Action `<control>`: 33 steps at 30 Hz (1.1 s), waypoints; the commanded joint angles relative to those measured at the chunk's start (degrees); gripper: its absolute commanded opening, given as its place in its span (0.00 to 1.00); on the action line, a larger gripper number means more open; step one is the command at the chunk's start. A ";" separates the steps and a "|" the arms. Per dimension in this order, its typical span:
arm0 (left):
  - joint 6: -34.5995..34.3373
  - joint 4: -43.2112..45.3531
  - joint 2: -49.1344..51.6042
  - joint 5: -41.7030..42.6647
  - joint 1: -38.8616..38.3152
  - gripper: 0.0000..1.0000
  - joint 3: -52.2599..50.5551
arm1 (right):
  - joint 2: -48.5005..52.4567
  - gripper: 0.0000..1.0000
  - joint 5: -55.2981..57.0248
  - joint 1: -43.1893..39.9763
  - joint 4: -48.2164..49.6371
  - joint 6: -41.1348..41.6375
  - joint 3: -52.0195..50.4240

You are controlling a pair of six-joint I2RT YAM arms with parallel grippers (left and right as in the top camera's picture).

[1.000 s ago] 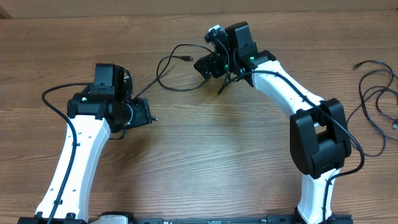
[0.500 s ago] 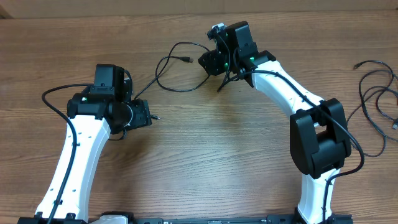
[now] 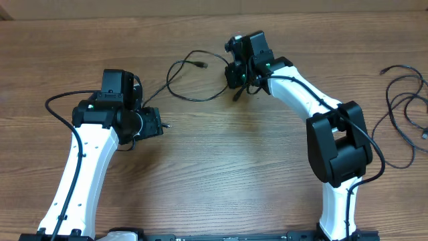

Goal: Untangle cables

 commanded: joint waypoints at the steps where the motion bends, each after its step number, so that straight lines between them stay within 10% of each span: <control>1: -0.09 0.00 -0.48 -0.55 0.22 0.68 -0.20 | -8.70 0.04 0.07 -2.75 -4.20 0.26 -0.22; 12: -0.11 0.07 -0.48 0.07 0.22 0.68 -0.20 | -25.35 0.04 1.68 -55.76 -13.60 25.27 0.61; 19: -0.13 0.04 -0.48 0.11 0.22 0.68 -0.20 | -24.50 0.04 1.73 -63.87 -17.64 25.24 0.61; 20: -0.13 0.04 -0.48 0.11 0.22 0.68 -0.20 | -24.50 0.08 1.68 -63.93 -17.73 25.27 0.61; 22: -0.13 0.04 -0.48 0.09 0.22 0.68 -0.20 | -24.50 0.88 -0.50 -63.43 -18.10 25.24 0.61; 23: -0.13 0.24 -0.48 0.11 0.22 0.68 -0.20 | -24.50 0.95 -0.70 -63.21 -19.10 25.24 0.61; 28: -0.13 0.46 -0.48 0.11 0.22 0.68 -0.20 | -24.50 1.00 -1.25 -61.26 -24.26 24.98 0.61; 33: -0.13 2.01 -0.48 0.22 0.22 0.67 -0.20 | -24.50 1.00 -13.99 -51.58 -30.97 6.12 -1.07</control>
